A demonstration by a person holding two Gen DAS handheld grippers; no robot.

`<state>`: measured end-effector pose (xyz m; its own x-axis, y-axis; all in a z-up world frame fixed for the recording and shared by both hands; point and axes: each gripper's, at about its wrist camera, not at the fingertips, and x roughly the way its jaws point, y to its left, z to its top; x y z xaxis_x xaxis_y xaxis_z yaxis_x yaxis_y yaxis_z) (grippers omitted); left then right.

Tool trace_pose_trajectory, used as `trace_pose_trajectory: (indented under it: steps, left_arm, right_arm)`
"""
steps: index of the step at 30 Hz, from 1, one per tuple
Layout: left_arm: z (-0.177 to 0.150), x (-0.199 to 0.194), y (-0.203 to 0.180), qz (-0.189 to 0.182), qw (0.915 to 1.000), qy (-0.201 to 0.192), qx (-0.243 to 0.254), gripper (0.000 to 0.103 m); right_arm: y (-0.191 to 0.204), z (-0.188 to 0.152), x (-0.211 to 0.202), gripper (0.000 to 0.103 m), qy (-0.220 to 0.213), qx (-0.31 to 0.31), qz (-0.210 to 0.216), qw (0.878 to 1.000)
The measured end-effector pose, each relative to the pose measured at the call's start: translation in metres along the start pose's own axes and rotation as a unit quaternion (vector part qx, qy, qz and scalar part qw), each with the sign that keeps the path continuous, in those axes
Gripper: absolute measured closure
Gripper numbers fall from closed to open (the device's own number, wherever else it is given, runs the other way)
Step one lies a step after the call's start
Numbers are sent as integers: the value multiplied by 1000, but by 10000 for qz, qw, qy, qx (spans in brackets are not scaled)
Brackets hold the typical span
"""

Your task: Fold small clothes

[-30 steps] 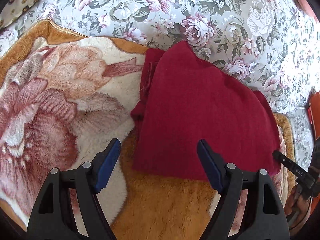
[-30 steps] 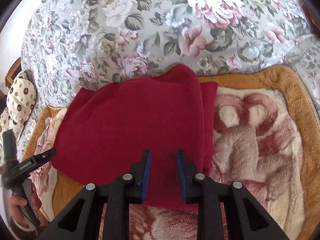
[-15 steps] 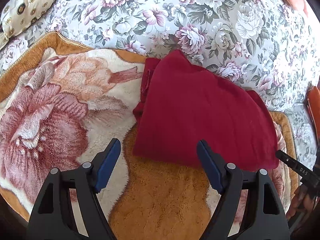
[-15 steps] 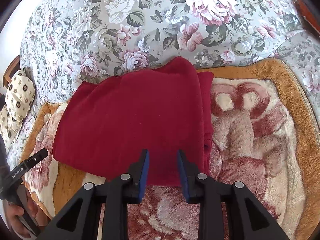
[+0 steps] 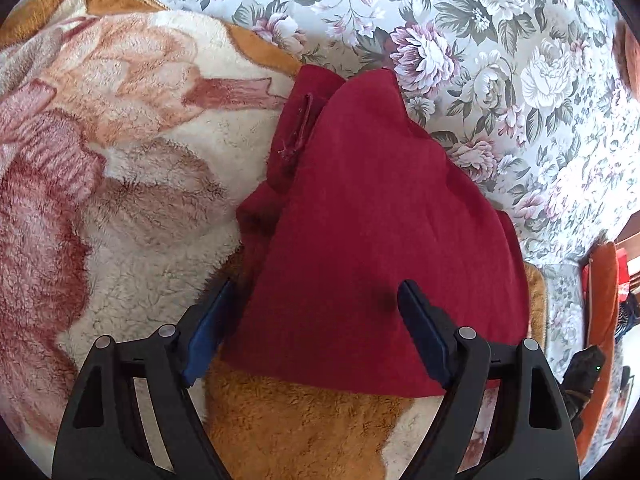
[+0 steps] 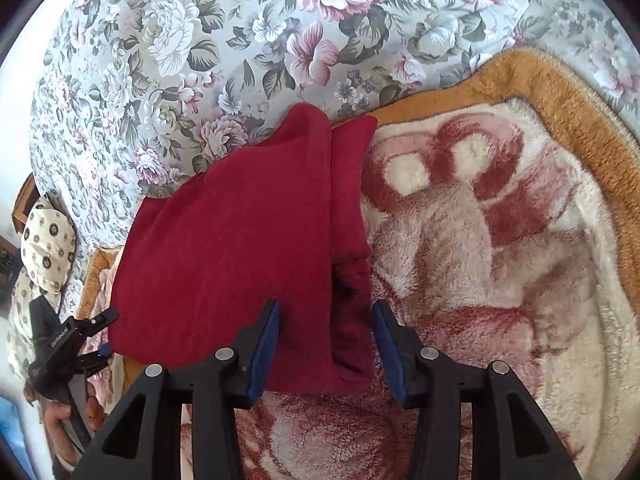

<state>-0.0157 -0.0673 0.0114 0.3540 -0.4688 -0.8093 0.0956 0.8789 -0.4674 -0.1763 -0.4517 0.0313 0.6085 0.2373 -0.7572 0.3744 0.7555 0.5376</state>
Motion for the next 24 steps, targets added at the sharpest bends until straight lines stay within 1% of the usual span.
trace_pose_trajectory:
  steps: [1, 2, 5, 6, 7, 8, 9, 10, 11, 12, 13, 15, 16, 18, 20, 22, 24]
  left_arm:
    - [0, 2, -5, 19, 9999, -45, 118, 11]
    - [0, 5, -9, 72, 9998, -23, 194, 7]
    - [-2, 12, -20, 352, 9982, -10, 492, 6]
    - [-3, 14, -25, 455, 9970, 9, 633, 6]
    - [-4, 14, -28, 523, 9961, -9, 716, 11]
    - [-7, 12, -28, 588, 9953, -54, 770, 25]
    - [-9, 10, -29, 634, 9946, -89, 815, 34]
    - [-10, 7, -28, 558, 9949, -85, 833, 60]
    - [-11, 6, -26, 287, 9966, 19, 775, 71]
    - [-12, 4, -24, 196, 9974, 79, 686, 71]
    - [-13, 1, -25, 210, 9973, 53, 698, 73]
    - [-18, -11, -30, 148, 9965, -2, 819, 75]
    - [-21, -20, -32, 49, 9962, -15, 870, 75]
    - [-33, -40, -38, -58, 9946, 11, 1039, 75]
    - [-49, -59, -40, -33, 9923, 37, 1234, 75]
    - [-69, -68, -39, 56, 9892, 139, 1460, 75]
    - [-88, -68, -30, 167, 9883, 286, 1489, 75]
  right_arm:
    - [0, 1, 2, 56, -58, -7, 40, 10000]
    - [1, 1, 4, 55, -82, -11, 58, 9999]
    - [4, 3, 9, 54, -139, -21, 147, 9998]
    - [7, 3, 11, 59, -156, -104, 155, 9997]
    - [9, 3, 12, 64, -180, -171, 117, 9996]
    - [12, 2, 12, 74, -197, -252, 106, 9994]
    - [13, 1, 11, 83, -210, -298, 148, 9992]
    - [15, 1, 9, 85, -230, -329, 222, 9989]
    - [17, 1, 5, 87, -265, -346, 258, 9987]
    - [18, 1, 0, 88, -299, -343, 311, 9985]
    - [20, 0, -5, 88, -331, -324, 360, 9983]
    - [24, 0, -18, 90, -349, -343, 517, 9975]
    - [28, -2, -26, 90, -349, -404, 553, 9970]
    - [36, -8, -43, 90, -315, -608, 523, 9963]
    - [40, -19, -64, 90, -257, -822, 564, 9947]
    - [36, -33, -79, 90, -127, -900, 516, 9945]
    - [26, -51, -79, 89, 217, -932, 324, 9949]
